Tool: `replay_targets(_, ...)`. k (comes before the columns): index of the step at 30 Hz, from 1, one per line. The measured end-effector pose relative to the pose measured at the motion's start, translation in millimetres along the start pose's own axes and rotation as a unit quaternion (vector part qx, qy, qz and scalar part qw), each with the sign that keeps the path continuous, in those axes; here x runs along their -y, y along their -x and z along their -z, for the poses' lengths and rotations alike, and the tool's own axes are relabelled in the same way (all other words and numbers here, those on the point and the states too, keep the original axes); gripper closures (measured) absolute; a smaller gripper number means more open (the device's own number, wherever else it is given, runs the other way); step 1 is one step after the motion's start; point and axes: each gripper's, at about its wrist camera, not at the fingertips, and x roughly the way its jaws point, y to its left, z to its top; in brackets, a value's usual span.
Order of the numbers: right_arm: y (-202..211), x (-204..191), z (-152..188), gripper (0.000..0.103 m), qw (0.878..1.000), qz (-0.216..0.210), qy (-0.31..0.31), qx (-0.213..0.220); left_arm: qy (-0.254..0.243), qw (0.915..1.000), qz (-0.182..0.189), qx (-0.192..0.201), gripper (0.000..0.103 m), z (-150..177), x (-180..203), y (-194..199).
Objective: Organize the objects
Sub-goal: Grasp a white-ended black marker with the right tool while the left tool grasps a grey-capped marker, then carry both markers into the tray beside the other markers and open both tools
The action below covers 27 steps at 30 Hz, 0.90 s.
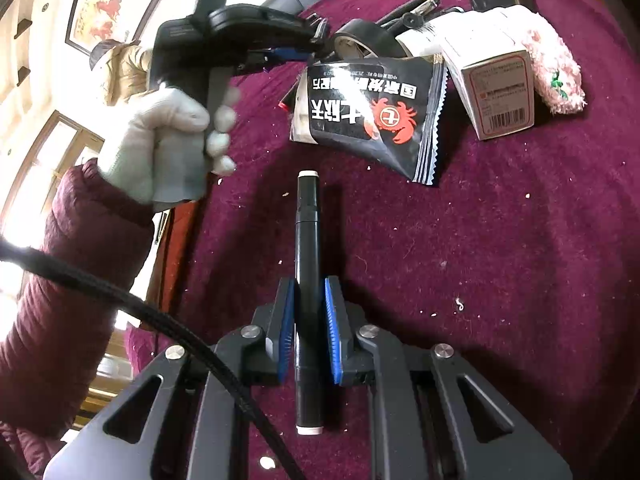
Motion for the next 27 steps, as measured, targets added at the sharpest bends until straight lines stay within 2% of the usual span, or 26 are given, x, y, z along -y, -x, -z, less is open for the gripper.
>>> replay_targets(9, -1.1, -6.1, 3.0, 0.091, 1.000, 0.019, 0.009, 0.010, 0.040, 0.9950, 0.059, 0.070, 0.092, 32.2, -35.5, 73.9)
replay_targets(16, -5.8, -18.3, 5.8, 0.090, 0.999, 0.044, 0.004, 0.020, 0.053, 0.9813, 0.119, 0.142, 0.092, 79.7, -55.5, 149.4)
replay_targets(21, -4.7, -21.2, 5.6, 0.090, 0.999, 0.025, -0.005, 0.020, 0.067, 0.9696, 0.161, 0.172, 0.092, 109.2, -71.3, 187.1)
replay_targets(27, -8.2, -55.7, 1.3, 0.090, 1.000, -0.011, 0.007, 0.018, 0.097, 0.9595, 0.172, 0.201, 0.092, 154.9, -108.3, 227.5)
